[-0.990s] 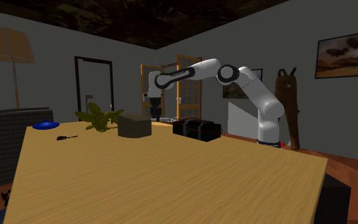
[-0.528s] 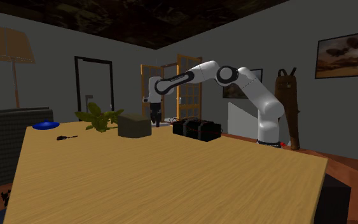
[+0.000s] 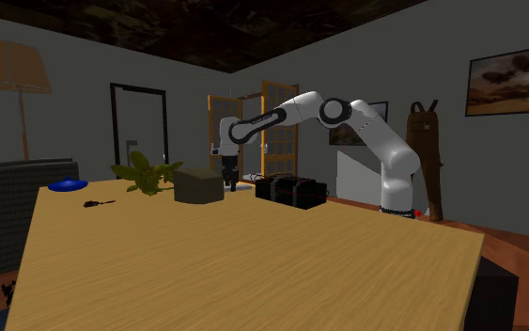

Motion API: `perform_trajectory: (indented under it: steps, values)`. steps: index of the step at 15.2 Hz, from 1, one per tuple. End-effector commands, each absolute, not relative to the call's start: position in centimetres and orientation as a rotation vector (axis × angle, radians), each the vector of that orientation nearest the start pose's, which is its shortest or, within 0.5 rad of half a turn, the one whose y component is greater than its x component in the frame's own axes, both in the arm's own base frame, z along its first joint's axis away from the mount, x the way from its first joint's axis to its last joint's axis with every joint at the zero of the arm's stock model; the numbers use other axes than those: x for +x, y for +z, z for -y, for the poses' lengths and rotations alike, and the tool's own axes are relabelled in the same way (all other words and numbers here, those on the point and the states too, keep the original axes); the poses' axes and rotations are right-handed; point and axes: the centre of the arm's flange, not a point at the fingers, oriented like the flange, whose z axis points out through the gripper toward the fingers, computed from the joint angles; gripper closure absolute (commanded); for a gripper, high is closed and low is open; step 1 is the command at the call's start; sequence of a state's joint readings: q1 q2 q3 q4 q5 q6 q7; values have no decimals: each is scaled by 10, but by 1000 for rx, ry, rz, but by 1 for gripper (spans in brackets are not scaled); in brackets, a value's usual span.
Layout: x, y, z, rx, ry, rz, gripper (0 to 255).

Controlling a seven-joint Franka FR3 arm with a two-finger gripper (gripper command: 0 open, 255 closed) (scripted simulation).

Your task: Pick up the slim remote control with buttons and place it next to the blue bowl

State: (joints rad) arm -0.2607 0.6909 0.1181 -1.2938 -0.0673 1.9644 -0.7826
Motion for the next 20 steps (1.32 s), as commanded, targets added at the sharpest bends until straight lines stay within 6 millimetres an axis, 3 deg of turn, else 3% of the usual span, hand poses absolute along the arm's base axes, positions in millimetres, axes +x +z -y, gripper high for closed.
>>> perform_trajectory:
  steps: [1, 2, 3, 8, 12, 20]
  values:
    - [724, 339, 129, -2964, 12, 982, 255]
    - [724, 339, 129, -2964, 12, 982, 255]
    - [724, 339, 129, -2964, 12, 982, 0]
    - [724, 339, 129, -2964, 12, 982, 0]
    - [725, 389, 130, -2964, 12, 982, 0]
    - [725, 389, 130, -2964, 12, 982, 0]
